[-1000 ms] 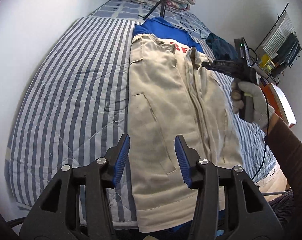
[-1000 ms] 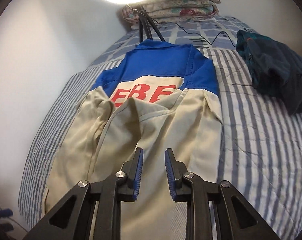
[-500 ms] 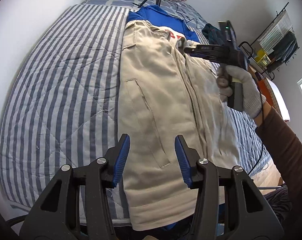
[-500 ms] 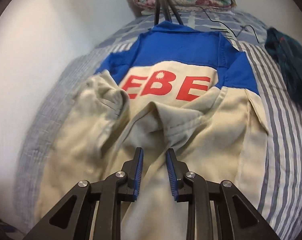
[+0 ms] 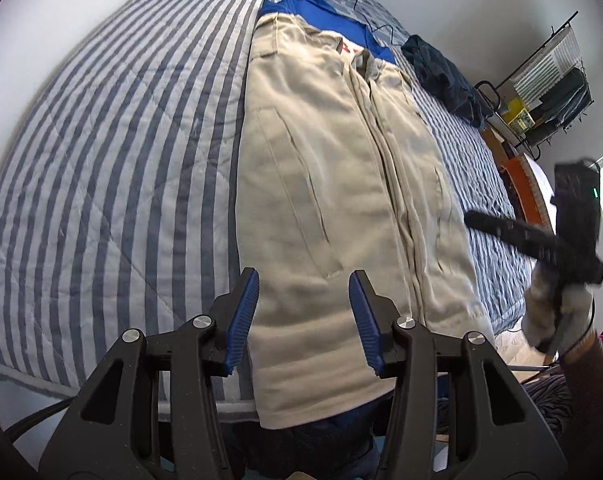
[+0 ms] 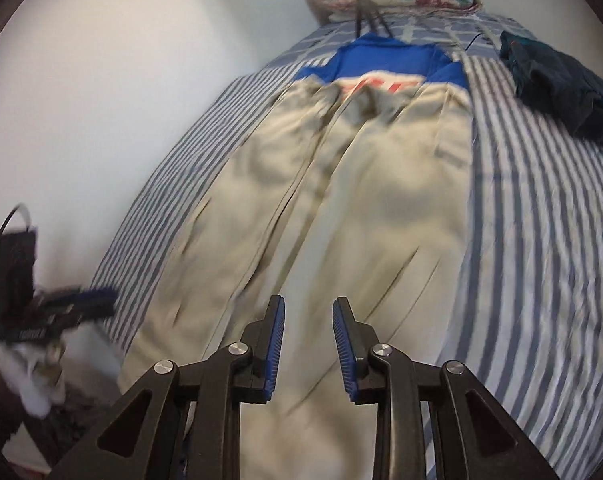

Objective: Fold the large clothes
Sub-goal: 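Move both open grippers down the jacket to its hem, then grasp the jacket hem with both grippers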

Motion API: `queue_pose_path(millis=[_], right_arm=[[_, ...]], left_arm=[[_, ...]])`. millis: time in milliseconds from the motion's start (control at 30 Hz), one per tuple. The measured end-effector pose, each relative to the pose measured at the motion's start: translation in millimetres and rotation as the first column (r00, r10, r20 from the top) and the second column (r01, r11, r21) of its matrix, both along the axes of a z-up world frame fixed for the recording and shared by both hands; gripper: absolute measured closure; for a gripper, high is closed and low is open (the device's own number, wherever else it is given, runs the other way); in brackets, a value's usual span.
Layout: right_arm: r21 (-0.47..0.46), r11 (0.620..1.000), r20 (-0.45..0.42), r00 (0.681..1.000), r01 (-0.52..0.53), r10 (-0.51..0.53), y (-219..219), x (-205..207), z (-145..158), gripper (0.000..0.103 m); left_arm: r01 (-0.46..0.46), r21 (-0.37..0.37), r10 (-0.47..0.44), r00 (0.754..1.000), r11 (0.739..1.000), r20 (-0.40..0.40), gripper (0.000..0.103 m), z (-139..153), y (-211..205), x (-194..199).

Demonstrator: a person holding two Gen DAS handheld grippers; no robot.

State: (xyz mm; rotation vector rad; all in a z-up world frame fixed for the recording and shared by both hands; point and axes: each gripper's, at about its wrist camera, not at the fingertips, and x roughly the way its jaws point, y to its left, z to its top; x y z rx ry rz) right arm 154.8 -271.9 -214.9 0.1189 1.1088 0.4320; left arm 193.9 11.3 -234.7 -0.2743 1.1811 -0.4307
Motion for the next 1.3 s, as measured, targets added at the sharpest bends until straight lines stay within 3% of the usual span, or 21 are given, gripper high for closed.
queue_pose_path(millis=[133,300,400,500,567,667,800,900,933,1000,1100,1200,1300], right_arm=[[-0.031,0.998,-0.020,0.999,-0.046,0.046,25,-45,-19,0.076],[-0.018,0.999,-0.044,0.998,-0.050,0.049,48,-70,-54,0.076],[-0.069,0.996,-0.009,0.998,-0.060,0.060,57,-72,-57,0.075],[0.027,0.999,-0.042,0.998,-0.040,0.041,47,-73,-44,0.075],[0.108,0.994,-0.053,0.998,-0.023,0.029,41,-77,-37,0.065],[0.226,0.974,-0.098,0.994,-0.026,0.049,42,-80,-35,0.058],[0.278,0.961,-0.165,0.985,-0.006,0.054,55,-74,-49,0.058],[0.251,0.968,-0.203,0.978,0.011,0.042,65,-67,-61,0.067],[0.247,0.969,-0.209,0.977,0.000,0.053,68,-67,-63,0.085],[0.252,0.967,-0.204,0.976,-0.027,0.080,71,-67,-59,0.094],[0.224,0.973,-0.157,0.984,-0.049,0.085,68,-79,-45,0.096],[0.190,0.981,-0.197,0.978,-0.030,0.068,69,-82,-69,0.097],[0.227,0.974,-0.196,0.978,-0.027,0.073,67,-80,-65,0.096]], left_arm=[[0.021,-0.004,-0.021,1.000,1.000,-0.009,0.055,-7,-3,-11],[0.081,-0.007,-0.081,0.996,0.997,-0.031,0.055,-23,-14,-26],[0.119,0.051,-0.118,0.993,0.992,-0.020,0.055,-30,-24,-34],[0.129,0.058,-0.130,0.992,0.990,0.000,0.055,-27,-25,-36],[0.112,0.029,-0.112,0.994,0.993,0.005,0.055,-23,-19,-34],[0.077,0.008,-0.077,0.997,0.997,0.017,0.055,-17,-8,-29],[0.044,-0.017,-0.045,0.999,0.999,0.000,0.055,-17,3,-23],[0.045,-0.014,-0.045,0.999,0.999,-0.009,0.055,-20,5,-23],[0.047,-0.011,-0.048,0.999,0.999,-0.010,0.055,-20,4,-24],[0.060,-0.006,-0.060,0.998,0.998,-0.003,0.055,-18,3,-27],[0.095,0.023,-0.095,0.995,0.995,0.017,0.055,-17,-5,-29],[0.123,0.073,-0.123,0.992,0.990,-0.007,0.055,-29,-16,-27],[0.141,0.116,-0.143,0.990,0.983,0.005,0.055,-31,-22,-30]])
